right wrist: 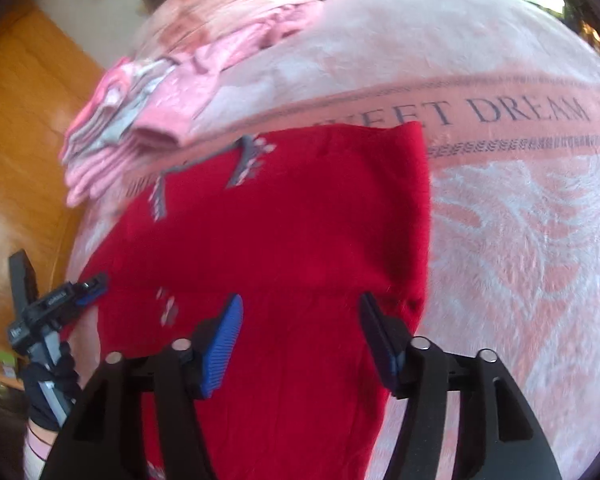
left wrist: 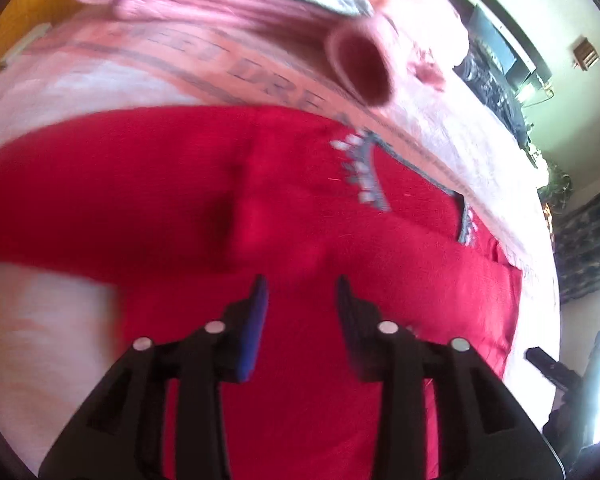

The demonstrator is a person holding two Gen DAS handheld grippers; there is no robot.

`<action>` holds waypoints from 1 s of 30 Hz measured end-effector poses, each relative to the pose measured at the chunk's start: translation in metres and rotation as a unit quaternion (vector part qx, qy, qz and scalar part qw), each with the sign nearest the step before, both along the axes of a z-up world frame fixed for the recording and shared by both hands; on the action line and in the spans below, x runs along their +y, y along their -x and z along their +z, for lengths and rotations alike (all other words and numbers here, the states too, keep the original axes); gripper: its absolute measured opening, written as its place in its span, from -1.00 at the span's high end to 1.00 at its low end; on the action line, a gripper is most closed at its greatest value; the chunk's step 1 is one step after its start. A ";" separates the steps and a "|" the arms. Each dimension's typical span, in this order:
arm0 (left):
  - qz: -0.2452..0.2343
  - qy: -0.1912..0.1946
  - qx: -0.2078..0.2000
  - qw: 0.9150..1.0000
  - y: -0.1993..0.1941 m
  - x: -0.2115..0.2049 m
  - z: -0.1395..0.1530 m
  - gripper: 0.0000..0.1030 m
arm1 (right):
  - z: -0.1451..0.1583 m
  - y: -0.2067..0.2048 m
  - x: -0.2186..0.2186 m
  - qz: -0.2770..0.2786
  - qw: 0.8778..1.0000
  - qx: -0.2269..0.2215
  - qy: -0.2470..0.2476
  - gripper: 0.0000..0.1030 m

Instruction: Fold small clothes

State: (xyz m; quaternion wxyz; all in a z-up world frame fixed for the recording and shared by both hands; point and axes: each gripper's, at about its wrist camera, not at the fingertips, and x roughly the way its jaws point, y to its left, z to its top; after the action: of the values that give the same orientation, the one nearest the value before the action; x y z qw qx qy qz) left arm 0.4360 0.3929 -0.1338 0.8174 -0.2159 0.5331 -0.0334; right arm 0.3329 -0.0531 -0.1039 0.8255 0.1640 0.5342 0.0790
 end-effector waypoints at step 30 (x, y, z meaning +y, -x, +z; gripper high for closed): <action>0.433 0.147 -0.069 0.887 0.201 0.417 -0.053 0.32 | -0.052 0.045 0.144 0.098 0.991 0.042 0.079 -0.38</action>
State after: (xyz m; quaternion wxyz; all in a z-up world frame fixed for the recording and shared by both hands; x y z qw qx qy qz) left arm 0.2345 0.8096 -0.1865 0.7446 -0.5399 0.3177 0.2307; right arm 0.2878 0.0904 -0.1558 0.8008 0.0488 0.5867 0.1098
